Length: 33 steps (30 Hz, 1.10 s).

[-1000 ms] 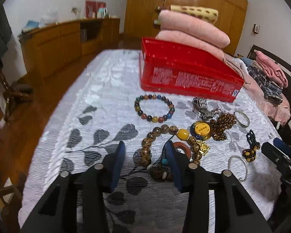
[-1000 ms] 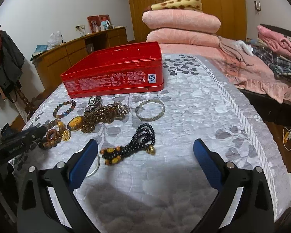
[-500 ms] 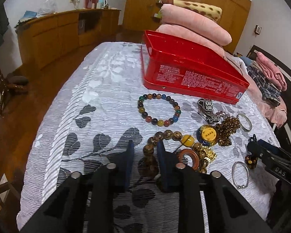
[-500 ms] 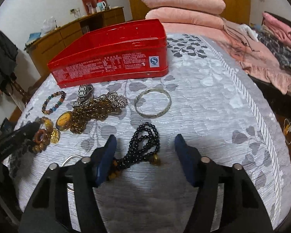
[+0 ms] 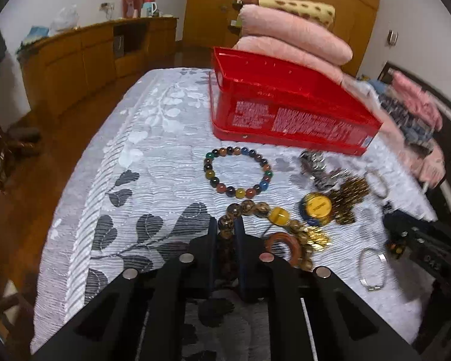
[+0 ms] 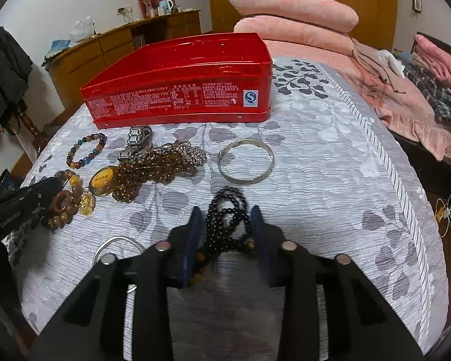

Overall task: Organize jewelry
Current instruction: 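Grasp the black bead necklace with the right tool while the left tool grasps the brown bead bracelet, then carry the necklace into the red tin and open the right tool while the left releases the bracelet there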

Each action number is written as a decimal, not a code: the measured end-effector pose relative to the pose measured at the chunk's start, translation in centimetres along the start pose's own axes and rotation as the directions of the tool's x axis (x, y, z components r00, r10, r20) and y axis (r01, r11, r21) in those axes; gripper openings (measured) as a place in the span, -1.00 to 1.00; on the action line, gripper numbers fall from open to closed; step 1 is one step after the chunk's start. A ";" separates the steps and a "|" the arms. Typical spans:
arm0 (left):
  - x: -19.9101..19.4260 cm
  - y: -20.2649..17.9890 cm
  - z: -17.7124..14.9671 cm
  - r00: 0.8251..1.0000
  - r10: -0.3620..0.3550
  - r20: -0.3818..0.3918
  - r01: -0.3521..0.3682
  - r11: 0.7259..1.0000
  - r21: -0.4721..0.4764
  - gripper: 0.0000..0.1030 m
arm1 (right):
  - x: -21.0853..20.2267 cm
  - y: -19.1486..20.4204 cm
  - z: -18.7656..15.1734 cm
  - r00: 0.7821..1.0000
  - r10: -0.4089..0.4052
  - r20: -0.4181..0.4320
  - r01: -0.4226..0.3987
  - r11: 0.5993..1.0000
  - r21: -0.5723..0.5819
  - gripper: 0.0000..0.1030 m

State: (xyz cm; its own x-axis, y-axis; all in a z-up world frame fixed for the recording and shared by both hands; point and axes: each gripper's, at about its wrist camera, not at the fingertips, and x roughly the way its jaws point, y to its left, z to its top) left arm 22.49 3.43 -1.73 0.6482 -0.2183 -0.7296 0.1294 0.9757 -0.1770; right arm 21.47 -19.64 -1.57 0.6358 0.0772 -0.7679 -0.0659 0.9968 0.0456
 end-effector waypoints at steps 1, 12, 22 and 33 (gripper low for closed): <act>-0.3 0.0 -0.1 1.000 -0.026 0.007 0.026 1.000 -0.007 -0.78 | -0.1 -0.1 0.0 1.000 0.010 -0.002 -0.010 1.000 0.003 -0.60; -4.5 -2.3 1.0 0.981 -0.142 0.132 0.143 0.990 0.004 -0.78 | -2.5 0.0 0.7 0.995 0.084 0.053 -0.085 0.996 0.013 -0.64; -5.3 -4.4 3.6 0.957 -0.217 0.191 0.216 0.976 0.026 -0.78 | -3.8 -0.2 3.3 0.989 0.099 0.111 -0.101 0.995 0.013 -0.64; -5.4 -5.8 8.6 0.929 -0.249 0.273 0.248 0.968 0.041 -0.78 | -3.3 0.2 7.9 0.976 0.146 0.160 -0.150 0.989 0.013 -0.64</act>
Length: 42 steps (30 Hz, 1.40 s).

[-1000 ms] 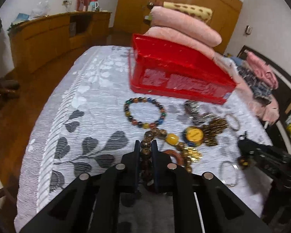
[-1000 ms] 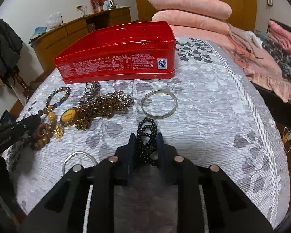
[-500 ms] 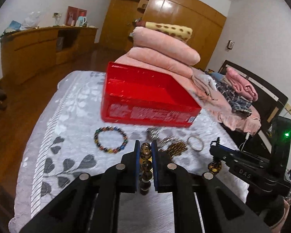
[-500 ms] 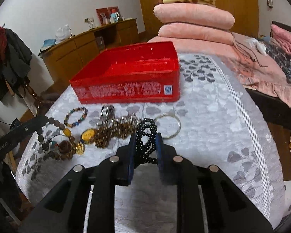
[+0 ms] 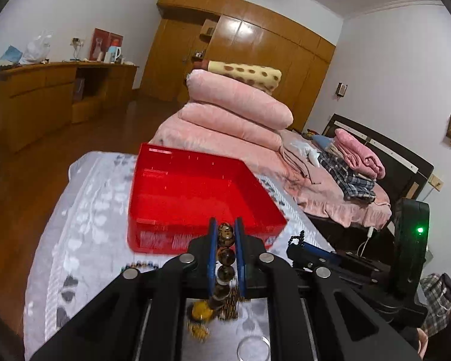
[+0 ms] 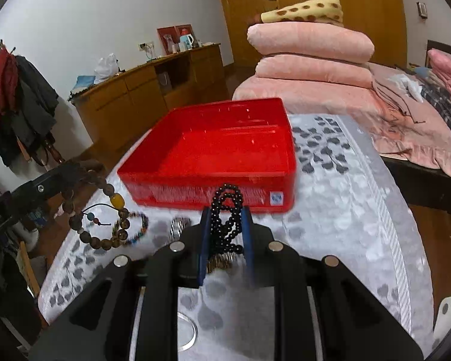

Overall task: Organize jewelry
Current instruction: 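Carry the necklace into the red tin and open the right tool while the left releases the bracelet there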

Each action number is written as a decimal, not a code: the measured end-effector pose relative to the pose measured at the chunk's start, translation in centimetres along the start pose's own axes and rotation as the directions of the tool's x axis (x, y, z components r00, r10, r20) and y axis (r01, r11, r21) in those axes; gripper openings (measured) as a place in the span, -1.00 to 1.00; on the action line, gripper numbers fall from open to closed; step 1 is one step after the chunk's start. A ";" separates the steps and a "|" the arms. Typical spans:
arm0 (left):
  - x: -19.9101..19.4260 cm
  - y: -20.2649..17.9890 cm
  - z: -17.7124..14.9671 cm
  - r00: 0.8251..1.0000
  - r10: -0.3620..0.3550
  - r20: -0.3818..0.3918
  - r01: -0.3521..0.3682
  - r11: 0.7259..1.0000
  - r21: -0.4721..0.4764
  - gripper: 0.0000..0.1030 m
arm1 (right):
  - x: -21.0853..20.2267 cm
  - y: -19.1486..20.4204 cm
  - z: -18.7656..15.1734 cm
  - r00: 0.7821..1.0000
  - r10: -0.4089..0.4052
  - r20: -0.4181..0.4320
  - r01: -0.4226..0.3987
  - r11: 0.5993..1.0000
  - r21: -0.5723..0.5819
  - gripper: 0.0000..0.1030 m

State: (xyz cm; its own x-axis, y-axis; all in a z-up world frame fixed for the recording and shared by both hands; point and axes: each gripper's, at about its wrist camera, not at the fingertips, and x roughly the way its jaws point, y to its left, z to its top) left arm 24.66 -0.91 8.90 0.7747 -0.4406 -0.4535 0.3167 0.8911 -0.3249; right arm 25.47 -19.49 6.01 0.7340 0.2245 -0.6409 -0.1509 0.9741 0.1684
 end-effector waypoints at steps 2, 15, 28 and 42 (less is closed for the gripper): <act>0.7 -0.1 0.9 1.000 0.004 0.008 -0.004 1.000 0.001 -0.78 | 0.6 -0.1 0.9 1.000 0.002 0.004 -0.002 1.000 0.008 -0.64; 6.3 1.2 4.8 0.999 0.039 0.019 -0.038 0.999 -0.025 -0.78 | 5.5 -0.9 6.0 1.000 0.008 -0.007 -0.007 0.999 0.046 -0.64; 11.0 3.5 4.8 0.995 0.091 -0.049 -0.093 0.994 -0.055 -0.78 | 9.8 -2.2 7.6 0.999 0.003 -0.054 0.002 0.997 0.081 -0.63; 9.7 3.3 4.5 0.988 0.144 -0.056 -0.147 0.988 -0.042 0.11 | 8.4 -2.2 7.1 1.000 -0.012 -0.020 0.014 0.998 0.059 -0.21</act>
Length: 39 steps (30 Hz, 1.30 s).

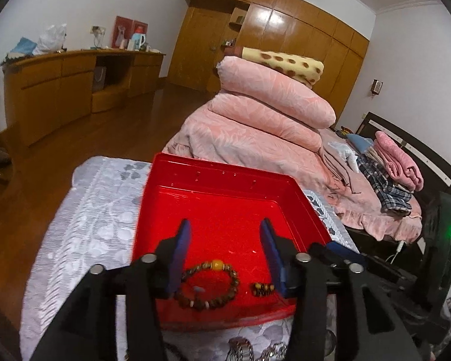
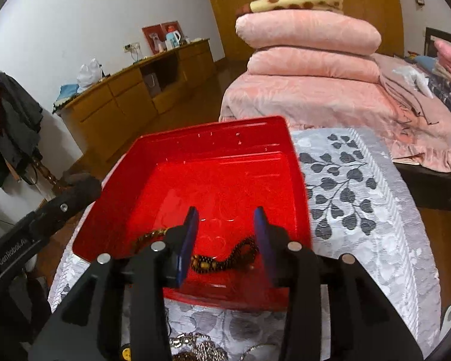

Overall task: Organize jewelry
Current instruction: 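Carry the necklace into the red tin and open the right tool while the left releases the bracelet there, then grasp the silver bangle with the right tool while the left tool moves toward the wooden ring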

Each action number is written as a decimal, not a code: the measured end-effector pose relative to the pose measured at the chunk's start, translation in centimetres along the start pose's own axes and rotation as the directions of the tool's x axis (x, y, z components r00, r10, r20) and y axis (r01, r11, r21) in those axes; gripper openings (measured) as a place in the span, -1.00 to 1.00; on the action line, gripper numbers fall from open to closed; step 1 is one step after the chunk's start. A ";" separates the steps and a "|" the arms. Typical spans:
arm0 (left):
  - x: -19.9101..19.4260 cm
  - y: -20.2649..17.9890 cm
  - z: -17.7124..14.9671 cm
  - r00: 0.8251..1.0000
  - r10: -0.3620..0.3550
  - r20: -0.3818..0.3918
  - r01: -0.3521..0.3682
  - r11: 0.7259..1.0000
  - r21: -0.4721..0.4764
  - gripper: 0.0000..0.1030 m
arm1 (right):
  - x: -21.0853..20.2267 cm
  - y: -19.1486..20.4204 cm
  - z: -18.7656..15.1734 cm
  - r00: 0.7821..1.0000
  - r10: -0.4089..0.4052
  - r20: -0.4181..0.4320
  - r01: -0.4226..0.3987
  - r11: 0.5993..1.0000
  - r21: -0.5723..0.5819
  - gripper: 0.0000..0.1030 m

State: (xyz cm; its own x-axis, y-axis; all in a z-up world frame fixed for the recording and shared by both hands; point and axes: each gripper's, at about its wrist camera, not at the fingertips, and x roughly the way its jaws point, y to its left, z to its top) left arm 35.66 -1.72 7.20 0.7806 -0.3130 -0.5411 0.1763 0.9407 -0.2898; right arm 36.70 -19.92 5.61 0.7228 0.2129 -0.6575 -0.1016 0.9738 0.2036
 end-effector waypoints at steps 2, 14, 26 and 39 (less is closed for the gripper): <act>-1.2 -0.1 -0.4 1.000 0.008 0.016 -0.009 1.000 0.024 0.24 | -1.3 -0.1 -0.4 1.000 -0.002 0.024 0.002 1.000 -0.005 -0.10; -8.4 0.6 -7.9 0.990 0.140 0.030 -0.143 0.981 0.130 0.41 | -7.8 -0.6 -8.6 0.998 -0.028 0.054 0.030 0.999 -0.038 0.08; -10.4 2.0 -14.9 0.981 0.178 -0.071 -0.168 0.976 0.136 0.41 | -10.0 2.4 -15.8 1.000 0.029 -0.007 -0.030 0.998 -0.061 0.08; -11.2 3.2 -17.2 0.976 0.196 -0.097 -0.183 0.975 0.128 0.41 | -8.9 5.7 -19.2 0.998 0.030 -0.048 -0.035 0.993 -0.111 0.14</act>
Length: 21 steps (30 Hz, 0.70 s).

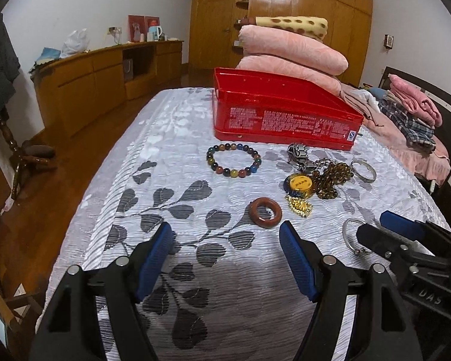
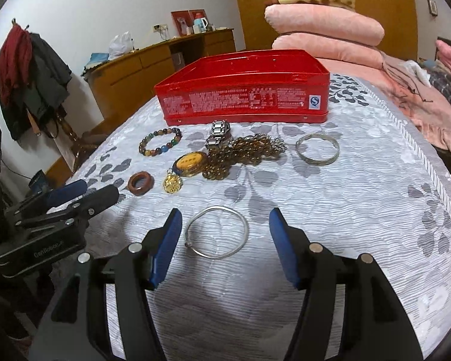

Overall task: Organize jewelry
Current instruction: 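Grasp the silver bangle with the right tool while the left tool moves toward the wooden ring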

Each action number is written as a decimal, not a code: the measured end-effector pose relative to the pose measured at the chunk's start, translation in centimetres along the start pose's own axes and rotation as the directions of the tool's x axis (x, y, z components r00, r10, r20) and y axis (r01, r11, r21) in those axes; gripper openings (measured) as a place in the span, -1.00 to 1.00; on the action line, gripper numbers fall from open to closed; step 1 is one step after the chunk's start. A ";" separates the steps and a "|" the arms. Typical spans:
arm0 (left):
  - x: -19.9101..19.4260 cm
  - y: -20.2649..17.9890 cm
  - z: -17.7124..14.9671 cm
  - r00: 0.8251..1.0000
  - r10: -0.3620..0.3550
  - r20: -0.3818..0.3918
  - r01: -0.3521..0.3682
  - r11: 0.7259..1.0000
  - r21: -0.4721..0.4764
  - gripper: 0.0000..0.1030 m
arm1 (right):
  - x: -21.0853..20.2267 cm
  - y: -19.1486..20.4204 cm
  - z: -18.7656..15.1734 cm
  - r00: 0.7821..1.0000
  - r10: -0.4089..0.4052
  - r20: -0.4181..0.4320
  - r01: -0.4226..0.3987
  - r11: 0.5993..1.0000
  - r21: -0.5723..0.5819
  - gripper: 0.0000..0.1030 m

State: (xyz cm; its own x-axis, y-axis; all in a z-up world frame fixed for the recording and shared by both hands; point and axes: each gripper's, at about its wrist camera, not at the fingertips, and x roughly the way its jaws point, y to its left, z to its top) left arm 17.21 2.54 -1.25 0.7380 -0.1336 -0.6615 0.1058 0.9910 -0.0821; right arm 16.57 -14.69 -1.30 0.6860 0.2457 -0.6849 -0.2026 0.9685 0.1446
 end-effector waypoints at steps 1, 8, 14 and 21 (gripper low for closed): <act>0.0 0.1 0.0 1.000 0.000 0.000 0.000 1.000 -0.002 0.41 | 0.1 0.1 -0.1 1.000 -0.004 -0.004 0.004 1.000 -0.002 0.14; 0.3 0.8 -0.3 1.000 -0.008 -0.011 0.007 1.000 -0.019 0.41 | 0.9 0.9 -0.5 0.999 -0.043 -0.014 0.042 0.999 -0.030 0.13; 0.4 0.9 -0.4 1.000 -0.013 -0.012 0.013 1.000 -0.019 0.41 | 1.1 1.8 -0.6 0.995 -0.095 -0.004 0.095 0.992 -0.081 -0.07; 0.8 0.3 -0.1 0.999 -0.038 -0.019 0.038 0.999 -0.007 0.41 | 0.8 1.6 -0.5 0.995 -0.101 -0.005 0.101 0.991 -0.083 -0.08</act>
State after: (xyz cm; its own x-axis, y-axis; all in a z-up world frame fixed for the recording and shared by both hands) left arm 17.77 2.71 -1.81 0.7209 -0.1712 -0.6715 0.1292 0.9852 -0.1124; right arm 16.45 -12.95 -1.92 0.6994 0.1461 -0.6996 -0.1898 0.9817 0.0152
